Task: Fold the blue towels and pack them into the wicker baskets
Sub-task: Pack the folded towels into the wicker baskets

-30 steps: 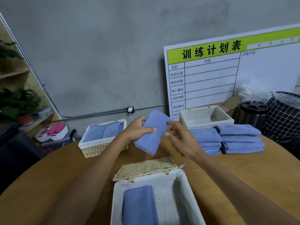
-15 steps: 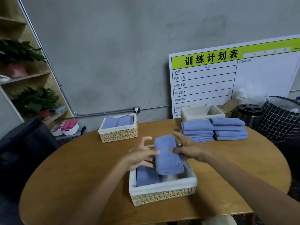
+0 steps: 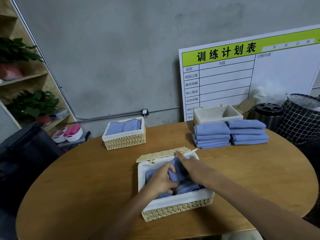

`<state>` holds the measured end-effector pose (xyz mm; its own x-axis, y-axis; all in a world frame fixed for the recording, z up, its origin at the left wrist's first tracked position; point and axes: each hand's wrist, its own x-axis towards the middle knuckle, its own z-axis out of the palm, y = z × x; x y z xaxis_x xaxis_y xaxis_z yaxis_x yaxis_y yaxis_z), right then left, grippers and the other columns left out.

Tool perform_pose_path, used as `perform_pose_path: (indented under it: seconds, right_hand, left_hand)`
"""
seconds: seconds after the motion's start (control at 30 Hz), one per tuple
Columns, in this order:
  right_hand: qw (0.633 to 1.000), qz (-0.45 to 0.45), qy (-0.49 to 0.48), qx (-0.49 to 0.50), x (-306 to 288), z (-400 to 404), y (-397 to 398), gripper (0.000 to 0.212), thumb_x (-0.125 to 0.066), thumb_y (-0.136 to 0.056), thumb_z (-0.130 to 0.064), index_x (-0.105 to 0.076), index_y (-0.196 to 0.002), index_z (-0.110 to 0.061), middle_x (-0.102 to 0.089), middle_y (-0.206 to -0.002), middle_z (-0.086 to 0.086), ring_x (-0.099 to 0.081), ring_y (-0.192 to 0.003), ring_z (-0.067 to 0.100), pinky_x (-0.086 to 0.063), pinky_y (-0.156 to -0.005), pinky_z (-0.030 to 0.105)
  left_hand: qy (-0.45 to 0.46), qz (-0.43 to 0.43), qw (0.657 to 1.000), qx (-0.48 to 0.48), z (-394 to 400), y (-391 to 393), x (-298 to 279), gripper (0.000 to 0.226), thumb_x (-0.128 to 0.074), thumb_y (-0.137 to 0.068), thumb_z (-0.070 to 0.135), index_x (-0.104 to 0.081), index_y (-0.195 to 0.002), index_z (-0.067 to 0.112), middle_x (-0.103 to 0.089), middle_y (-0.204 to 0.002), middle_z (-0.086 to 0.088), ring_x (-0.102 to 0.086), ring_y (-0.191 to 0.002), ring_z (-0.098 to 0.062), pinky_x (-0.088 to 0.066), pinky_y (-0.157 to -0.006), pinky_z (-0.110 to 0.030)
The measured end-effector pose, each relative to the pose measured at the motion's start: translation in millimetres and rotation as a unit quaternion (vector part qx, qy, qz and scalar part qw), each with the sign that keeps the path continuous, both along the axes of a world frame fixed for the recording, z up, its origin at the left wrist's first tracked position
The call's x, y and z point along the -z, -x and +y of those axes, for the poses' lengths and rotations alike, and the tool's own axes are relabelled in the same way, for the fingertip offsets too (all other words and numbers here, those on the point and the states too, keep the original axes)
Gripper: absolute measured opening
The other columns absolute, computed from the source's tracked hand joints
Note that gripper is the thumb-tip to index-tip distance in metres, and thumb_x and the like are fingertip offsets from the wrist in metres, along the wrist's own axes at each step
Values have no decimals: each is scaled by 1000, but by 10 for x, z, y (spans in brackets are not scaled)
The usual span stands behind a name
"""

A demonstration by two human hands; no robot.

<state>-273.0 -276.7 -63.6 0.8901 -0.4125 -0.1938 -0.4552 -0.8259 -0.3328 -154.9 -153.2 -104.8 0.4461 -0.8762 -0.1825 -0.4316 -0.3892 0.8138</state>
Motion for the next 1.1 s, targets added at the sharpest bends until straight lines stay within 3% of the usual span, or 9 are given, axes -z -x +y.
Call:
perform_pose_path:
  seconds: [0.07, 0.17, 0.23, 0.3, 0.43, 0.5, 0.63, 0.87, 1.1]
  right_hand:
    - [997, -20, 66, -16, -24, -36, 18, 81, -52, -96, -8, -4, -158, -26, -49, -132, 16, -58, -112, 30, -48, -94, 38]
    - [982, -67, 171, -44, -119, -124, 97, 71, -68, -89, -17, -32, -150, -22, -42, -137, 7, -51, -120, 28, -47, -92, 37]
    - [966, -74, 223, -105, -134, -232, 122, 61, -71, -86, -36, -48, -141, -24, -46, -135, -1, -42, -121, 22, -39, -91, 34]
    - [967, -41, 211, -138, -79, -305, 127, 60, -69, -82, -51, -54, -135, -26, -51, -132, -5, -42, -120, 21, -32, -90, 35]
    - [944, 22, 282, -173, 185, -265, 65, 52, -63, -88, -44, -55, -131, -16, -51, -135, 5, -42, -126, 28, -33, -99, 44]
    - [939, 18, 295, -175, 166, -287, 57, 55, -63, -86, -48, -56, -132, -18, -51, -136, 3, -41, -125, 27, -31, -99, 43]
    - [957, 14, 226, -180, 43, -404, 104, 71, -67, -80, -61, -52, -139, -24, -45, -146, -7, -37, -129, 20, -26, -100, 41]
    - [952, 53, 234, -189, 147, -349, 22, 69, -71, -79, -55, -53, -136, -21, -48, -141, -2, -35, -130, 24, -31, -102, 44]
    - [963, 46, 161, -210, 40, -469, 46, 76, -78, -72, -53, -52, -138, -25, -50, -140, -6, -37, -127, 20, -31, -101, 39]
  left_hand:
    - [-5, -80, 996, 25, -18, -29, -69, 36, -75, -88, 15, -47, -110, 18, -52, -67, -2, -57, -58, -15, -57, -65, -41]
    - [-30, -280, 958, 56, -17, -140, -201, 55, -77, -83, 48, -50, -128, 31, -51, -99, 6, -60, -90, -15, -49, -77, -36]
    - [-42, -304, 948, 83, -12, -247, -226, 72, -73, -80, 61, -48, -141, 31, -41, -113, 11, -52, -102, -12, -46, -86, -32]
    - [-56, -298, 945, 120, -5, -267, -174, 84, -69, -79, 69, -44, -148, 28, -39, -122, 13, -47, -110, -9, -44, -93, -31]
    - [-82, -401, 903, 129, -51, -190, 49, 91, -61, -76, 75, -36, -151, 30, -35, -133, 10, -39, -123, -18, -43, -98, -38]
    - [-81, -388, 909, 132, -65, -223, 53, 94, -62, -74, 76, -35, -151, 30, -34, -134, 11, -38, -123, -17, -43, -99, -39]
    - [-82, -307, 933, 168, -32, -373, -31, 105, -67, -68, 80, -34, -154, 30, -32, -137, 19, -36, -126, -8, -39, -106, -33]
    - [-101, -379, 903, 174, -43, -309, 44, 103, -67, -70, 78, -30, -153, 29, -30, -139, 15, -33, -125, -15, -40, -102, -36]
    - [-131, -356, 906, 185, -132, -330, -52, 103, -71, -65, 75, -35, -149, 28, -34, -130, 14, -40, -118, -15, -45, -98, -41]
